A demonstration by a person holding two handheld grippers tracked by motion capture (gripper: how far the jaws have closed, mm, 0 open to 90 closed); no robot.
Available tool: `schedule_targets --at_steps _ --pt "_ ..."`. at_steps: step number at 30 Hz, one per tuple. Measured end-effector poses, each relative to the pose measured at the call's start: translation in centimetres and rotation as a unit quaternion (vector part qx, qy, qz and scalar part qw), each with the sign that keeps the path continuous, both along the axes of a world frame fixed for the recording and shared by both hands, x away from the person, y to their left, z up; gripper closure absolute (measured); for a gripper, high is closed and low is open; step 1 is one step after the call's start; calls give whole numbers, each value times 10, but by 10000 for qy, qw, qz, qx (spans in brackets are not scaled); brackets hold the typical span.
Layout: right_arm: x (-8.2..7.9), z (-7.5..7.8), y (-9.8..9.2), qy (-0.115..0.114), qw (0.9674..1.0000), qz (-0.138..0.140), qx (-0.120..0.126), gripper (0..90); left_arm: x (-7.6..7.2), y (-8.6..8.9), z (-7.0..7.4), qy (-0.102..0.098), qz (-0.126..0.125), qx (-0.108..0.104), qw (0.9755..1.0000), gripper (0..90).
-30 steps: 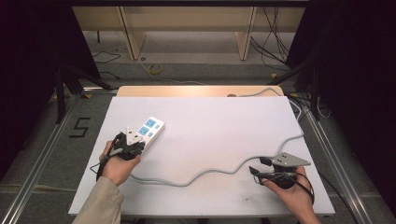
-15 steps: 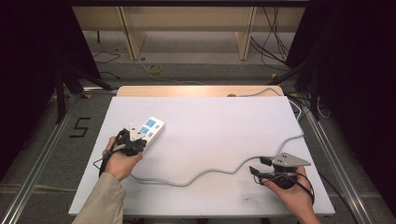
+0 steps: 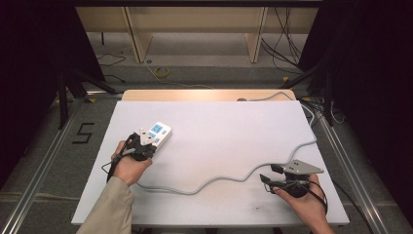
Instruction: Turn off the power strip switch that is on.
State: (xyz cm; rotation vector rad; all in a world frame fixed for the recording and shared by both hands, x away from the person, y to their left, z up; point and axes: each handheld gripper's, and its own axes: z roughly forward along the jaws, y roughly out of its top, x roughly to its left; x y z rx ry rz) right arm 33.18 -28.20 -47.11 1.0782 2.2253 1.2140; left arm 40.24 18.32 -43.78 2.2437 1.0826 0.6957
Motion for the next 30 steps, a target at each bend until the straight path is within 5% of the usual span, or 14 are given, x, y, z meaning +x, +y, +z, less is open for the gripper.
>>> schedule_targets --at_steps 18,30 --pt "0 0 0 -5 10000 1 26 415 20 -19 3 192 -125 40 9997 899" --pt "0 0 1 -5 10000 3 31 416 29 -13 8 336 -28 15 9994 899"
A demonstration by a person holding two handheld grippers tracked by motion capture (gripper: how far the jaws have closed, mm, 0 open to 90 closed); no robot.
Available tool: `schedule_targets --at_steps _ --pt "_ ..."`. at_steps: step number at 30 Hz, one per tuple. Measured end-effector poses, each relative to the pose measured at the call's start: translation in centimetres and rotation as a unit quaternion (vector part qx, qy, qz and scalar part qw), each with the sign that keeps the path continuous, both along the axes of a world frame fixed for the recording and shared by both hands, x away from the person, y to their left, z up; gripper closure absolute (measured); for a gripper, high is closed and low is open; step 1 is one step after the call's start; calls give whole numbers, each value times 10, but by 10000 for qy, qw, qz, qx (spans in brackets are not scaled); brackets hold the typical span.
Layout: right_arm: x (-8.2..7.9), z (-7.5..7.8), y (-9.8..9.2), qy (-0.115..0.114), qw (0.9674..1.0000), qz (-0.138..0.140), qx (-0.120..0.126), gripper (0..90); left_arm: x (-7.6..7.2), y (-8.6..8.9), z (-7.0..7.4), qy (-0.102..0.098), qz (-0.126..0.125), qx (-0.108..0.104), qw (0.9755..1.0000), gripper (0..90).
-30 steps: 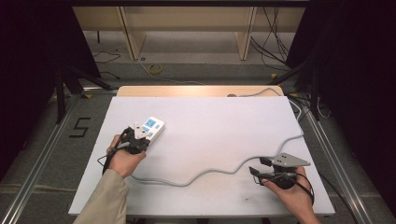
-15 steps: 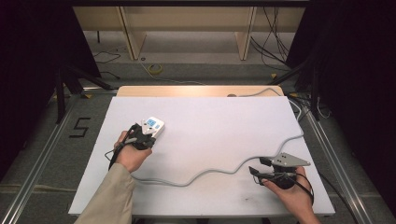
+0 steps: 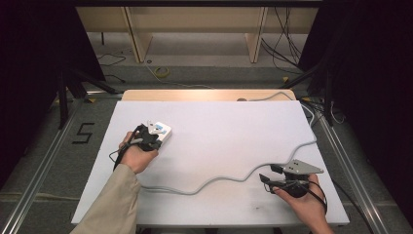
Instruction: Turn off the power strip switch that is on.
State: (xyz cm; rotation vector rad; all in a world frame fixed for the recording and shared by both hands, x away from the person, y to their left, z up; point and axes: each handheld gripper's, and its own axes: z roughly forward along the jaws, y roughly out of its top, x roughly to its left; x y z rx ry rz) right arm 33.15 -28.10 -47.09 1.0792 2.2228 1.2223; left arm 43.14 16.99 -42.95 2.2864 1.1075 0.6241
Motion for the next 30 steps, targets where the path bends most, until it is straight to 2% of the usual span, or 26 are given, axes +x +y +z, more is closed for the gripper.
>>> schedule_targets --at_steps 4,10,30 --pt "0 0 0 -7 10000 7 -5 416 5 0 2 80 42 -46 9999 899" --pt "0 0 0 -6 10000 -4 14 416 11 1 2 168 56 -2 9998 900" --pt "-1 1 0 -33 10000 -2 -4 416 27 3 1 248 97 118 9996 899"
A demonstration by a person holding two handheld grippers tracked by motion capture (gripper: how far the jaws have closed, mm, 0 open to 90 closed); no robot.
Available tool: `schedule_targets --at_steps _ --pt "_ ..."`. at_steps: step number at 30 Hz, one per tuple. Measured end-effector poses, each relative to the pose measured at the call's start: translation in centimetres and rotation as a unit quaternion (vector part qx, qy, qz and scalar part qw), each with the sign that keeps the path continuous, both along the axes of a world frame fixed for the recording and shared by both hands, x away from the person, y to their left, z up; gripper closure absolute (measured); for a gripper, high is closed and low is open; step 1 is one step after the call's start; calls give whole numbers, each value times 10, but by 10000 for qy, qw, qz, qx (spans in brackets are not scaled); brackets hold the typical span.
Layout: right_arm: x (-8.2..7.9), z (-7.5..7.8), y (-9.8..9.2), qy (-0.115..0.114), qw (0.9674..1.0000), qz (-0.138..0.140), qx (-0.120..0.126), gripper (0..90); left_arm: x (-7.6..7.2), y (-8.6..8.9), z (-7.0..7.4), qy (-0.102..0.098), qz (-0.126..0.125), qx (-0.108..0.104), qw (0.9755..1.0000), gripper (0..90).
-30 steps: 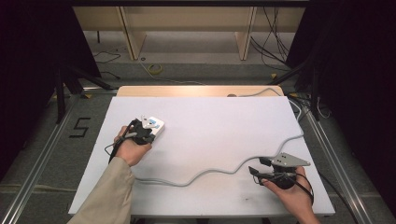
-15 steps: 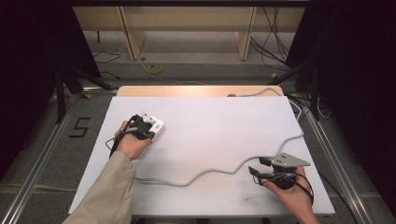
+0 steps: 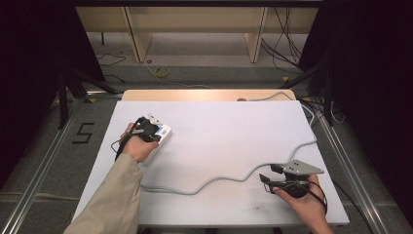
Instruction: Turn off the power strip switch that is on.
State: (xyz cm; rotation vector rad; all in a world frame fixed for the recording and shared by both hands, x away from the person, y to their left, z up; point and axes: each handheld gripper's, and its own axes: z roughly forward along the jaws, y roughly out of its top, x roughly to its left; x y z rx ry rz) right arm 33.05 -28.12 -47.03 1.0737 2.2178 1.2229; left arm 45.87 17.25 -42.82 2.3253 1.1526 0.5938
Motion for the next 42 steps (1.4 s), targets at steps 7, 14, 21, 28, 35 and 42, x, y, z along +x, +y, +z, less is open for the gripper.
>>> schedule_targets --at_steps 7,14,21,28,35,42 --pt "0 0 0 -5 10000 4 1 416 8 -3 1 52 -12 38 10000 900" --pt "0 0 0 -5 10000 -5 -4 416 13 -3 -1 121 -2 96 9999 899" --pt "0 0 0 -15 10000 1 -11 416 19 -3 2 137 5 163 9998 899" --pt "0 1 -1 -36 10000 -23 14 416 24 -5 3 175 32 180 9997 899" --pt "-1 1 -2 -34 10000 -31 14 416 28 -4 1 225 65 187 9996 900" --pt "-1 1 -2 -38 10000 -36 7 416 33 -5 5 230 47 240 9994 899"
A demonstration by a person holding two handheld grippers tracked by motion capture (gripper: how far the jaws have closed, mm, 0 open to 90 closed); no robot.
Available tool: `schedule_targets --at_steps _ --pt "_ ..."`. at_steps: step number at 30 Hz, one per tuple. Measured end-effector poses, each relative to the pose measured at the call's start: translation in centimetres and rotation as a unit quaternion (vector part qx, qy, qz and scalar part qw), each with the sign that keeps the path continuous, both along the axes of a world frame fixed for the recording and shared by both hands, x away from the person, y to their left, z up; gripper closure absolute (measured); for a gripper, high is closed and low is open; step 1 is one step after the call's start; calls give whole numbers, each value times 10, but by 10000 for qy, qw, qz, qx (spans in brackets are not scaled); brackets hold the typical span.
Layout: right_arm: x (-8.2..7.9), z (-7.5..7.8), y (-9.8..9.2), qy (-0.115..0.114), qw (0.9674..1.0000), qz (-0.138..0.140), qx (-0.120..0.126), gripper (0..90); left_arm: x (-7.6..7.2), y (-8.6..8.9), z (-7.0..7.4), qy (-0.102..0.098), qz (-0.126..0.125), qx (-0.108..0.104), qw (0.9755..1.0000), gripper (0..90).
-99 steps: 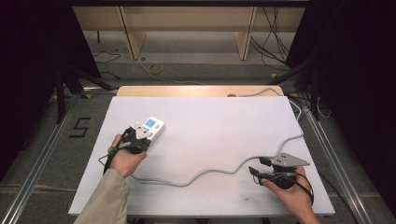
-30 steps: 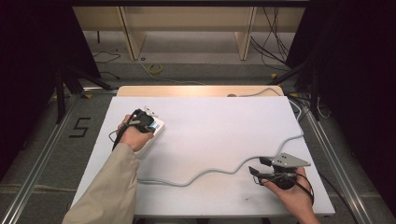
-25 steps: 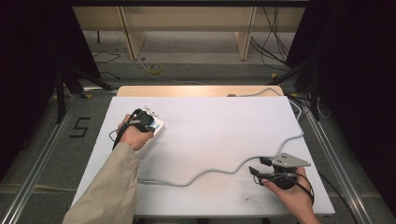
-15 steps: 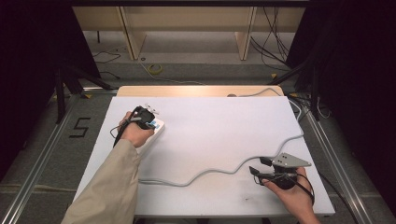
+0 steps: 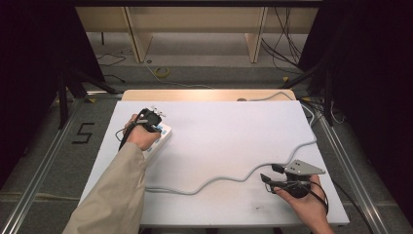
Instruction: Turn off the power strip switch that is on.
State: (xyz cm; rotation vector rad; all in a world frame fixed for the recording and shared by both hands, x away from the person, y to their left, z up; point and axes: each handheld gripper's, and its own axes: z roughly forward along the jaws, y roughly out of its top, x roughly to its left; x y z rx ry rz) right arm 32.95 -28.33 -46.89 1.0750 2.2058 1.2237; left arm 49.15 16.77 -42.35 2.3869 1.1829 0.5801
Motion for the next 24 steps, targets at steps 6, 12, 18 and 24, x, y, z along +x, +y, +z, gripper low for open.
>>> schedule_targets --at_steps 6,12,18,24 --pt "0 0 0 7 10000 -5 11 416 3 -3 2 2 -23 6 10000 899" --pt "0 0 0 4 10000 12 9 416 7 -5 2 37 -42 41 10000 899" --pt "0 1 -1 0 10000 2 14 417 12 -7 1 75 -42 44 10000 899" --pt "0 1 0 8 10000 7 12 417 17 -8 3 95 -65 86 9999 899"
